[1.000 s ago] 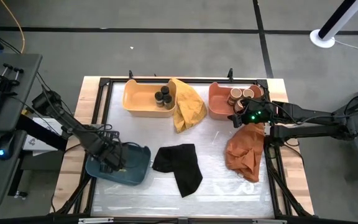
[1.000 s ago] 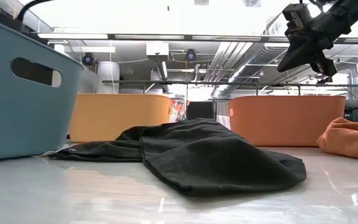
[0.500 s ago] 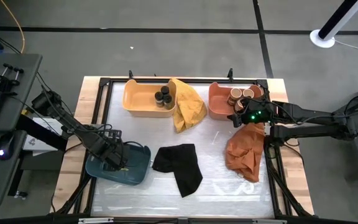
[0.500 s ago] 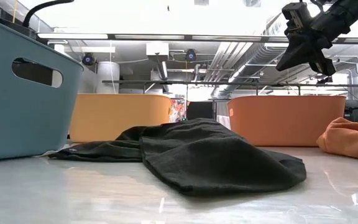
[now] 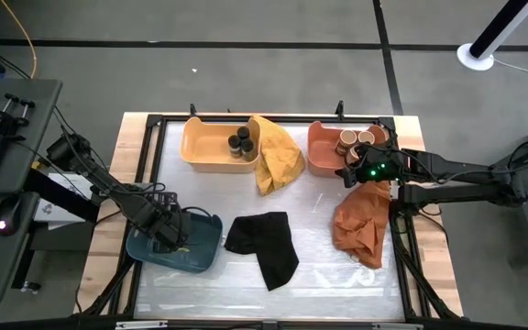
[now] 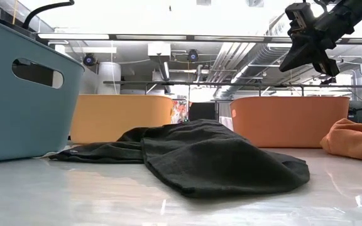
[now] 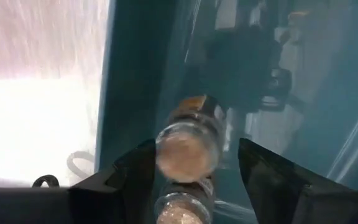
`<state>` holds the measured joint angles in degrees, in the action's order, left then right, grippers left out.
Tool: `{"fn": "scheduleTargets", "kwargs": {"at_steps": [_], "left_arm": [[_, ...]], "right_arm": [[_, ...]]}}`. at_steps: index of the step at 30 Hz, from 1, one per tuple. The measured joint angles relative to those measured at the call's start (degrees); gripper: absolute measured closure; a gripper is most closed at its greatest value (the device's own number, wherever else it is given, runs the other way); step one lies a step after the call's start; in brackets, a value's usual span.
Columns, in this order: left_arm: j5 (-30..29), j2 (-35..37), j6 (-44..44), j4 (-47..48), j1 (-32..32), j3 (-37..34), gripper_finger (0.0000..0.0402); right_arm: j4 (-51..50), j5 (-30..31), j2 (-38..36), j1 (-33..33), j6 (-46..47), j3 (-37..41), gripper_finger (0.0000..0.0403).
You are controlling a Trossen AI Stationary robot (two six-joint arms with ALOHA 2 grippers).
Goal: Sort spices by type
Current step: Put the brown spice bottle into the blue bin, then return to Home Position
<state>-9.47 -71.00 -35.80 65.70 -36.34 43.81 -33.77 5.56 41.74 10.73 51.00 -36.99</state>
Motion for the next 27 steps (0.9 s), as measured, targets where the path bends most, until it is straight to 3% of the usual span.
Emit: {"fn": "scheduleTargets", "kwargs": {"at_steps": [9,15,22,27], "left_arm": [[1.81,-0.01,-0.1,1.27,0.01,1.17,0.0148],[0.67,0.15,1.95,7.09,1.83,9.76,0.0145],[-14.81,1.42,12.0,1.86,6.69,21.82,0.0163],[-25.78,1.68,15.97,-8.7,16.74,23.74,0.0258]], "right_arm": [[-0.01,0.18,0.0,0.0,-0.02,0.0,0.0403],[0.96,-1.45,-0.79,0.01,-2.52,0.0,0.0403],[1.64,-1.09,-3.98,0.01,-2.64,0.0,0.0403],[1.74,-2.73,-6.08,0.01,-3.17,-0.02,0.0403]]}}
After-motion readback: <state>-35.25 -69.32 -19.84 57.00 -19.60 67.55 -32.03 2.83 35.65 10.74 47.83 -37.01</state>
